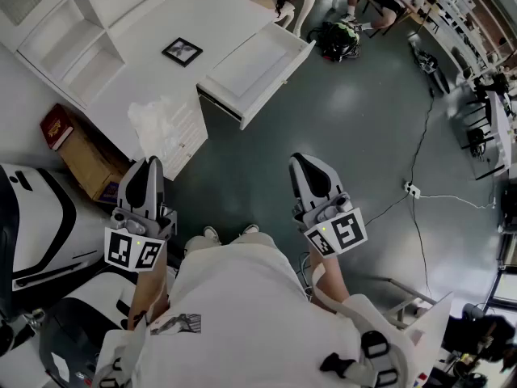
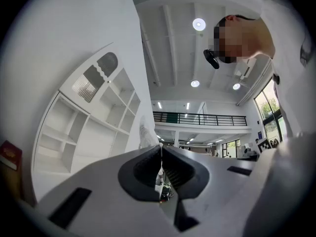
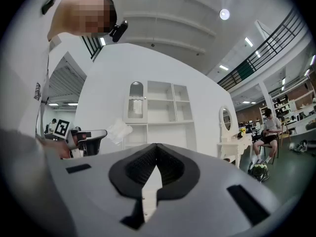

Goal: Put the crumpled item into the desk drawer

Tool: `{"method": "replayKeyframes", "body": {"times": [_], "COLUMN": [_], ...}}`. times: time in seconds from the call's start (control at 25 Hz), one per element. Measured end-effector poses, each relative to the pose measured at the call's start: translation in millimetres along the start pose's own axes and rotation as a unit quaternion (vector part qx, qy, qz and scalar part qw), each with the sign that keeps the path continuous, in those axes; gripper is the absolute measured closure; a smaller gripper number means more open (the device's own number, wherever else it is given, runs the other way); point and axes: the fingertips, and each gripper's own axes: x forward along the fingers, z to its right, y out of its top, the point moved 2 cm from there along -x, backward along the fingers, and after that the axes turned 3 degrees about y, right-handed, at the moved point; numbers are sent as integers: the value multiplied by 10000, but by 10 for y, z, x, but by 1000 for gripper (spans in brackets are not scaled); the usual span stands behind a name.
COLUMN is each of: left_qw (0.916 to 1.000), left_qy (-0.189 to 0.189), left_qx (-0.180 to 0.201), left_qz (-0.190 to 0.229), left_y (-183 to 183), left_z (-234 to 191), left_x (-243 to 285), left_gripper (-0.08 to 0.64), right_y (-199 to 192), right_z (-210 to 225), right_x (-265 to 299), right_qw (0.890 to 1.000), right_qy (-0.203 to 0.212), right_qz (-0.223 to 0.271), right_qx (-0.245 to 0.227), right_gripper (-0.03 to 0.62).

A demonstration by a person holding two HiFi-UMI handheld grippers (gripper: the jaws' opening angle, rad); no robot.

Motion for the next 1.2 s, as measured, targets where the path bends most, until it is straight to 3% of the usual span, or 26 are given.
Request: {"method": "replayKeyframes", "body": {"times": [0.44, 0.72, 1.04, 1.2], "left_qw": [9999, 9996, 9991, 9987], "left_qy": [69, 87, 206, 254], "left_qx": [22, 183, 255, 98], "left_qz": [-105, -181, -284, -423], "left_y": [-185, -271, -326, -534], "left_z": [318, 517, 542, 441], "left_x": [3, -35, -87, -41], "left_gripper": [541, 541, 541, 541], "right_y": [-49, -368, -468, -576], "right_z": [104, 192, 155, 189], "right_x": [-299, -482, -477, -368], "right_qw": [9999, 9941, 9922, 9914], "right_qy": [137, 603, 799, 849], "right_qz": [-12, -85, -164, -284], "right_qx": [30, 900, 946, 957], "right_gripper": [581, 581, 581, 581]}}
